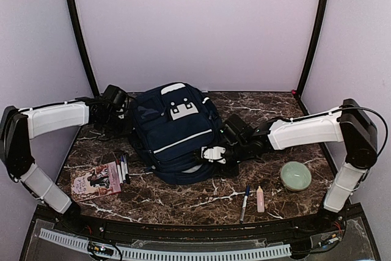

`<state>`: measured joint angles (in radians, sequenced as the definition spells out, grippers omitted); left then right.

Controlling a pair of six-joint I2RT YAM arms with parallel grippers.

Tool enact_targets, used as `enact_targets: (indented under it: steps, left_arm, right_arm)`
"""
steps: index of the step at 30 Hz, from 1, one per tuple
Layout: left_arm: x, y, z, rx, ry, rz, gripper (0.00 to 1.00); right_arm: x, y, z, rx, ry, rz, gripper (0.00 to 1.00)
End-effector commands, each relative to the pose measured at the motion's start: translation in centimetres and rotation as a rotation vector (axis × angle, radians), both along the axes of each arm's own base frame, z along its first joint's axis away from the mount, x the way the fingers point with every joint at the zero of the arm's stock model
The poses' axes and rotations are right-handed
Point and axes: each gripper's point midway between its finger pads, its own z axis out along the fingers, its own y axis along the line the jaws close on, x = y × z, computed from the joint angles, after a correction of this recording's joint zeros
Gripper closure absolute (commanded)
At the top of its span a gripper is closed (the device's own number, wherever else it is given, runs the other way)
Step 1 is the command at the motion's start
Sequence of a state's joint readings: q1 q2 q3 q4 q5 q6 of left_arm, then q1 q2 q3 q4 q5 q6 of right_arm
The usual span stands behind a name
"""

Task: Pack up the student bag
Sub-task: Move the student bag to the center of the board.

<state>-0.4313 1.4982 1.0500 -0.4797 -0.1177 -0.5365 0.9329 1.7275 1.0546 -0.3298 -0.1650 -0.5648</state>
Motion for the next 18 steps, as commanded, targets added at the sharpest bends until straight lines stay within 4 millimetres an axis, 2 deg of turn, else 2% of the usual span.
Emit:
enact_targets:
  steps: [1, 5, 8, 13, 18]
  left_arm:
    - [0.9, 1.2, -2.4, 0.000, 0.081, 0.067, 1.00]
    - [3.0, 0.6, -4.6, 0.011, 0.121, 0.041, 1.00]
    - [4.7, -1.2, -5.4, -0.030, 0.129, -0.010, 1.00]
    - [6.8, -4.4, -5.1, -0.117, 0.080, -0.080, 1.00]
    - [7.6, -8.7, -5.3, -0.157, 0.076, -0.178, 1.00]
  right_arm:
    - [-1.2, 0.0, 0.2, 0.016, 0.047, 0.019, 0.46]
    - [-1.1, -0.2, 0.1, 0.007, 0.043, 0.015, 0.47]
    - [-1.0, -0.2, 0.0, 0.003, 0.037, 0.013, 0.47]
    - [-1.0, -0.4, -0.1, -0.006, 0.034, 0.011, 0.47]
    - [-0.8, -0.7, 0.5, -0.029, 0.017, 0.025, 0.47]
